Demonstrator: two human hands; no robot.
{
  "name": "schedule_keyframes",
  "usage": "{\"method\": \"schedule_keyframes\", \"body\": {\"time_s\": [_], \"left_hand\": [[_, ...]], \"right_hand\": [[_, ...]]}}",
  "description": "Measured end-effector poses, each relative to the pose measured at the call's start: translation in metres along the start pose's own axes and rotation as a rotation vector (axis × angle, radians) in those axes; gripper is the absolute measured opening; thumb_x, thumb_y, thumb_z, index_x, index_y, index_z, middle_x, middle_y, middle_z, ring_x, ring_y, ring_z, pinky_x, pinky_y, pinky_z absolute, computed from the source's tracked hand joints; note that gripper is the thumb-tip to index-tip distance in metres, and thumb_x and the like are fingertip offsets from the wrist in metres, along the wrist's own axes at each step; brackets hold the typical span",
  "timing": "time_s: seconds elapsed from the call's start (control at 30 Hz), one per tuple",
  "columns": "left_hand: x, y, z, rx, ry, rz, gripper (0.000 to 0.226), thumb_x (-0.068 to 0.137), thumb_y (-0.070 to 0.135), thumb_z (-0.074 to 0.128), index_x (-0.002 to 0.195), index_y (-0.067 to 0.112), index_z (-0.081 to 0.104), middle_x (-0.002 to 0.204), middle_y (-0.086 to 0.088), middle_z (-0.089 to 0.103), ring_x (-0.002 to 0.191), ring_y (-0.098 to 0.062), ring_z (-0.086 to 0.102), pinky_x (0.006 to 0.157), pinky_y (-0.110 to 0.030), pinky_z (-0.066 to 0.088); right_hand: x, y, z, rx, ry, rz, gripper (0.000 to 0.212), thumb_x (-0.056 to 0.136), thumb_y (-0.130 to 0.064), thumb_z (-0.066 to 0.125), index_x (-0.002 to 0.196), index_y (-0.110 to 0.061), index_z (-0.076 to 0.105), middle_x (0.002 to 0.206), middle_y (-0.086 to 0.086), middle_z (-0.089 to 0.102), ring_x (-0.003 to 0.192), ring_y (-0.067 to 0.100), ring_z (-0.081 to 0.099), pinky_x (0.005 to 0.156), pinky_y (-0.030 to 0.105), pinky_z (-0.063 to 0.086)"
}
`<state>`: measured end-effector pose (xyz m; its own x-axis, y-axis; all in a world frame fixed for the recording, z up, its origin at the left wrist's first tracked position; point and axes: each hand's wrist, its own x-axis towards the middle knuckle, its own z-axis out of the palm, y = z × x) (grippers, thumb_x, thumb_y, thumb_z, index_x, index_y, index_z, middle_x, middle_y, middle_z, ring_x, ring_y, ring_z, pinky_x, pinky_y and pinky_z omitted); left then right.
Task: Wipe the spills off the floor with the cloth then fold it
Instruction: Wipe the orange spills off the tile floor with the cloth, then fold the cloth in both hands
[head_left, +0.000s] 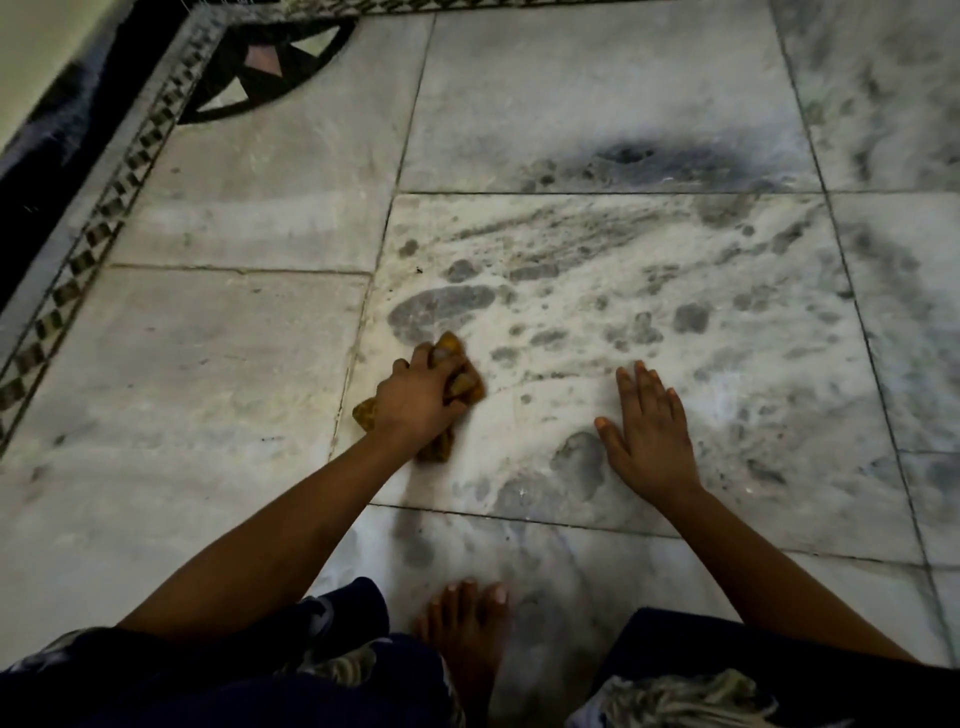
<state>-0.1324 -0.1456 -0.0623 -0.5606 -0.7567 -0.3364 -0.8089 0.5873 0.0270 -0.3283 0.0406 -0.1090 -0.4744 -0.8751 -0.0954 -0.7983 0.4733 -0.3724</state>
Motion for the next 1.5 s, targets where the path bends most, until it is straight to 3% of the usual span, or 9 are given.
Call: {"method": "schedule_keyframes", "body": {"time_s": [0.1,0.2,0.3,0.4,0.5,0.9,1.17,1.3,1.5], "left_hand": [[-0.006,0.003,-0.009,-0.25,-0.025,0.001,0.058,0.084,0.041,0.06,0.139,0.034,0.04,0.134,-0.009,0.043,0.108,-0.03,0.053,0.079,-0.036,0.045],[-0.008,0.006,-0.024,-0.762,-0.052,-0.054,0.052,0.085,0.033,0.062,0.134,0.026,0.049,0.125,-0.008,0.058,0.111,-0.026,0.056,0.088,-0.033,0.045],[-0.008,0.016,-0.042,-1.197,-0.158,-0.176,0.039,0.09,0.019,0.056,0.129,0.024,0.054,0.113,-0.003,0.064,0.099,-0.019,0.06,0.081,-0.028,0.047],[-0.003,0.024,-0.058,-1.339,-0.216,-0.262,0.021,0.092,0.02,0.052,0.112,0.018,0.06,0.067,0.005,0.068,0.071,-0.012,0.06,0.066,-0.024,0.044],[0.005,0.033,-0.073,-1.403,-0.254,-0.328,0.014,0.091,0.022,0.052,0.082,0.019,0.062,0.05,0.009,0.063,0.068,-0.015,0.057,0.066,-0.027,0.043],[0.066,0.066,-0.105,-1.339,-0.333,-0.303,0.015,0.091,0.026,0.049,0.078,0.02,0.056,0.061,0.002,0.062,0.067,-0.014,0.056,0.064,-0.027,0.042],[0.135,0.095,-0.115,-1.352,-0.377,-0.389,0.018,0.091,0.024,0.051,0.075,0.018,0.057,0.071,-0.002,0.06,0.069,-0.014,0.056,0.062,-0.026,0.041],[0.138,0.109,-0.152,-1.35,-0.364,-0.4,0.01,0.092,0.022,0.051,0.097,0.016,0.057,0.08,-0.004,0.061,0.07,-0.013,0.057,0.059,-0.024,0.04],[0.094,0.115,-0.258,-1.407,-0.318,-0.437,0.04,0.091,0.022,0.055,0.13,0.016,0.05,0.109,-0.006,0.06,0.081,-0.011,0.058,0.061,-0.022,0.043]], "right_hand": [[-0.003,-0.001,-0.009,0.016,0.017,0.018,0.077,0.087,-0.052,0.015,0.146,-0.004,0.024,0.154,0.017,0.021,0.143,0.032,0.019,0.114,0.04,0.005],[-0.003,-0.004,-0.018,0.013,0.059,0.027,0.075,0.088,-0.052,0.014,0.147,-0.007,0.023,0.154,0.013,0.024,0.144,0.028,0.016,0.115,0.039,0.002],[0.006,-0.01,-0.03,0.063,0.116,0.051,0.075,0.088,-0.052,0.015,0.147,-0.007,0.025,0.153,0.012,0.028,0.144,0.026,0.017,0.115,0.04,0.004],[0.016,-0.018,-0.041,0.118,0.156,0.043,0.075,0.087,-0.053,0.015,0.147,-0.009,0.024,0.153,0.011,0.027,0.144,0.024,0.017,0.115,0.037,0.004],[0.025,-0.023,-0.053,0.193,0.185,0.041,0.075,0.087,-0.054,0.015,0.147,-0.01,0.026,0.152,0.01,0.029,0.143,0.023,0.02,0.115,0.034,0.006],[0.067,-0.005,-0.074,0.339,0.228,-0.022,0.059,0.093,-0.041,0.03,0.141,-0.007,0.039,0.145,0.011,0.042,0.136,0.026,0.035,0.111,0.044,0.028],[0.124,0.01,-0.076,0.292,0.197,0.003,0.054,0.094,-0.036,0.033,0.139,-0.008,0.043,0.142,0.01,0.046,0.134,0.021,0.036,0.11,0.033,0.022],[0.136,-0.006,-0.117,0.293,0.153,0.025,0.055,0.094,-0.037,0.031,0.14,-0.009,0.041,0.144,0.009,0.044,0.135,0.022,0.035,0.111,0.032,0.021],[0.123,-0.049,-0.228,0.327,0.147,0.069,0.053,0.094,-0.034,0.032,0.139,-0.007,0.042,0.141,0.011,0.047,0.132,0.023,0.041,0.108,0.035,0.028]]}}
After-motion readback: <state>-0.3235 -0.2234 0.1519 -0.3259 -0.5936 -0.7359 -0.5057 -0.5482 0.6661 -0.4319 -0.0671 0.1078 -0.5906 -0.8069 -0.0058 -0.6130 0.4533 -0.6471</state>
